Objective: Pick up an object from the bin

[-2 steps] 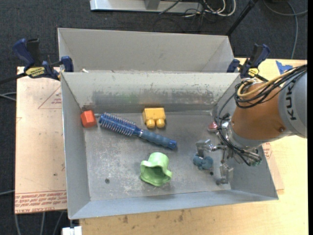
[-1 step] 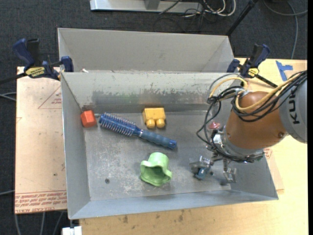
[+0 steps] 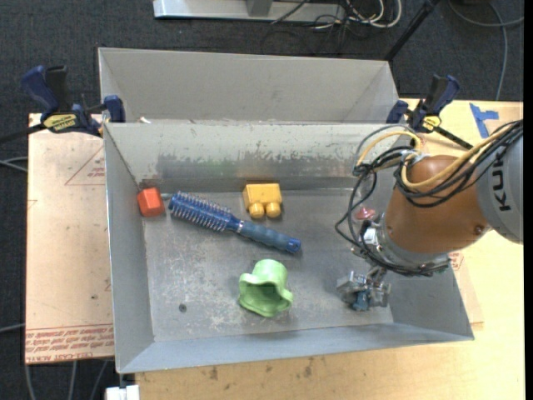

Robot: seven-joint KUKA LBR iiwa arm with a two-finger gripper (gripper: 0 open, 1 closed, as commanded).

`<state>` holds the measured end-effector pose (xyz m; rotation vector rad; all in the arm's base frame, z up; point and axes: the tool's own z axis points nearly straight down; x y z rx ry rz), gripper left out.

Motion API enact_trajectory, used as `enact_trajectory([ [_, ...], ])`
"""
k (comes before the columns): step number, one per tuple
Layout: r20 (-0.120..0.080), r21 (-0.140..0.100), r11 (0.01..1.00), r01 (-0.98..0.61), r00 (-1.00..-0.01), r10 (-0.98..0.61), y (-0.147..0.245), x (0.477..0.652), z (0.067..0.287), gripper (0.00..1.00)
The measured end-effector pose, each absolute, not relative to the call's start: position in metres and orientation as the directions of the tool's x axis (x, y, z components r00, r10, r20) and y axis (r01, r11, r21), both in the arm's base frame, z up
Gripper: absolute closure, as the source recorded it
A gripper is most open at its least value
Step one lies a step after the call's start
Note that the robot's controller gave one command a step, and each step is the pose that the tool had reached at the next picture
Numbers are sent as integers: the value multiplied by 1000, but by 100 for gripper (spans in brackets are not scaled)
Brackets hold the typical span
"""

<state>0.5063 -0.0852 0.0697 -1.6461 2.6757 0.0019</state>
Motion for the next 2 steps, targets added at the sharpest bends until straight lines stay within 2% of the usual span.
enact_trajectory([
  [1, 0, -6, 92, -996, -92, -996, -152, 543, 143, 100],
  [2, -1, -8, 74, -997, -74, -997, -153, 537, 209, 100],
])
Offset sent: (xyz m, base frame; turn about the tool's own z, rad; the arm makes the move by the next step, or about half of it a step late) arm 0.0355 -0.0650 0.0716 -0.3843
